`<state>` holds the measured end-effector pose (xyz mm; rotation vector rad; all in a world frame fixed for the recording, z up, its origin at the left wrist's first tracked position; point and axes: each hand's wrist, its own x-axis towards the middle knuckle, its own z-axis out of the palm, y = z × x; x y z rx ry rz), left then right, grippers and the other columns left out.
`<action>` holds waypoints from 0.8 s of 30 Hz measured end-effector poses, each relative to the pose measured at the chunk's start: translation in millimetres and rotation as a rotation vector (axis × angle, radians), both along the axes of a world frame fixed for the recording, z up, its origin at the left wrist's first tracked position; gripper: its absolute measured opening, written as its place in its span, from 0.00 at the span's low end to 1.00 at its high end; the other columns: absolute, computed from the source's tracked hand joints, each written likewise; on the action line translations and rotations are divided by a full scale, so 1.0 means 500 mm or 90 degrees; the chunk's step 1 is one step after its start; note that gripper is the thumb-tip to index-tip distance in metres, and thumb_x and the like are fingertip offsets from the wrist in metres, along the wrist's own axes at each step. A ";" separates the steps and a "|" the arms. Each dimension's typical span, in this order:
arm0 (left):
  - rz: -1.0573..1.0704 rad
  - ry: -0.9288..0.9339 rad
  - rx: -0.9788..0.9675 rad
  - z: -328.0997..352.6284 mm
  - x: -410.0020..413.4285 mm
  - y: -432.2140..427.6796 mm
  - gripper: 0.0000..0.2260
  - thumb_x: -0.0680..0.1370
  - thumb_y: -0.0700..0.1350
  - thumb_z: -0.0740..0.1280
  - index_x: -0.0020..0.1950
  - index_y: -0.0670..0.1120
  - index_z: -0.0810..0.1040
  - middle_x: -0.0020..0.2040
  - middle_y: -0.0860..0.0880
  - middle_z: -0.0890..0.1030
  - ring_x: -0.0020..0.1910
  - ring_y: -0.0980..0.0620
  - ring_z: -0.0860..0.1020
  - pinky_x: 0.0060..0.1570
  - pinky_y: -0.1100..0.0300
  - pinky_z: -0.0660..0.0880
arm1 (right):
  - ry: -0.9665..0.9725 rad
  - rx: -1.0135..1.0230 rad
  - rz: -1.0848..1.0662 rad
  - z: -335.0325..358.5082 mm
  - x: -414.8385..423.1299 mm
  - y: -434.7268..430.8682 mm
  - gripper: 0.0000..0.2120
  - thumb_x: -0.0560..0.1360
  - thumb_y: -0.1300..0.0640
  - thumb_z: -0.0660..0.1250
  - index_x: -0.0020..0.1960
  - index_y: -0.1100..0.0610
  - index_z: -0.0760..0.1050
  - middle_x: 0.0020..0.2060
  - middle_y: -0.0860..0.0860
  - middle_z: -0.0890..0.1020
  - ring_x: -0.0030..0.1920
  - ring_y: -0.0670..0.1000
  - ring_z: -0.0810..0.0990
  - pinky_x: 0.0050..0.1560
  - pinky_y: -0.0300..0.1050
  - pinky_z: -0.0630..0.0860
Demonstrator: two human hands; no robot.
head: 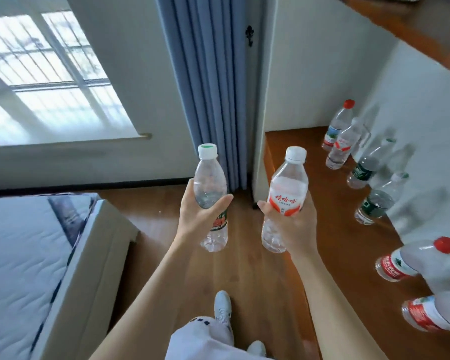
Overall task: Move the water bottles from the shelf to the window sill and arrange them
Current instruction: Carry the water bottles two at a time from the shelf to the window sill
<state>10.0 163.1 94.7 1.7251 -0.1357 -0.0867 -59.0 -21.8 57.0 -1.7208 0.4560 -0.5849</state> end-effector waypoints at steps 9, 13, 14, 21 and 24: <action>0.162 -0.019 0.032 -0.014 -0.015 0.162 0.19 0.69 0.46 0.79 0.55 0.53 0.74 0.48 0.48 0.81 0.47 0.50 0.82 0.45 0.54 0.82 | -0.003 0.022 0.162 -0.004 0.089 0.146 0.33 0.64 0.40 0.79 0.62 0.48 0.70 0.53 0.47 0.81 0.53 0.49 0.82 0.46 0.35 0.81; 0.217 -0.009 0.020 -0.026 0.006 0.218 0.19 0.69 0.47 0.79 0.55 0.53 0.74 0.48 0.48 0.81 0.46 0.52 0.82 0.41 0.63 0.78 | 0.027 0.030 0.205 -0.016 0.137 0.199 0.26 0.63 0.42 0.80 0.54 0.40 0.70 0.48 0.38 0.80 0.52 0.42 0.82 0.44 0.34 0.79; 0.226 -0.007 0.019 -0.029 0.016 0.231 0.19 0.69 0.47 0.79 0.55 0.53 0.74 0.49 0.48 0.81 0.46 0.53 0.82 0.41 0.64 0.78 | 0.032 0.029 0.212 -0.017 0.152 0.212 0.27 0.63 0.43 0.81 0.55 0.40 0.70 0.48 0.39 0.80 0.52 0.43 0.82 0.46 0.36 0.80; 0.280 -0.017 0.018 -0.042 0.141 0.342 0.18 0.69 0.48 0.79 0.52 0.57 0.73 0.47 0.52 0.81 0.45 0.57 0.82 0.41 0.65 0.78 | 0.053 0.028 0.269 -0.012 0.311 0.327 0.30 0.63 0.47 0.83 0.59 0.47 0.72 0.50 0.45 0.82 0.51 0.46 0.83 0.48 0.42 0.83; 0.297 -0.025 0.007 -0.045 0.222 0.406 0.18 0.69 0.48 0.79 0.51 0.60 0.73 0.46 0.53 0.81 0.45 0.57 0.82 0.43 0.61 0.79 | 0.058 0.013 0.301 -0.003 0.405 0.394 0.31 0.63 0.49 0.83 0.60 0.49 0.72 0.51 0.46 0.82 0.52 0.45 0.83 0.47 0.37 0.82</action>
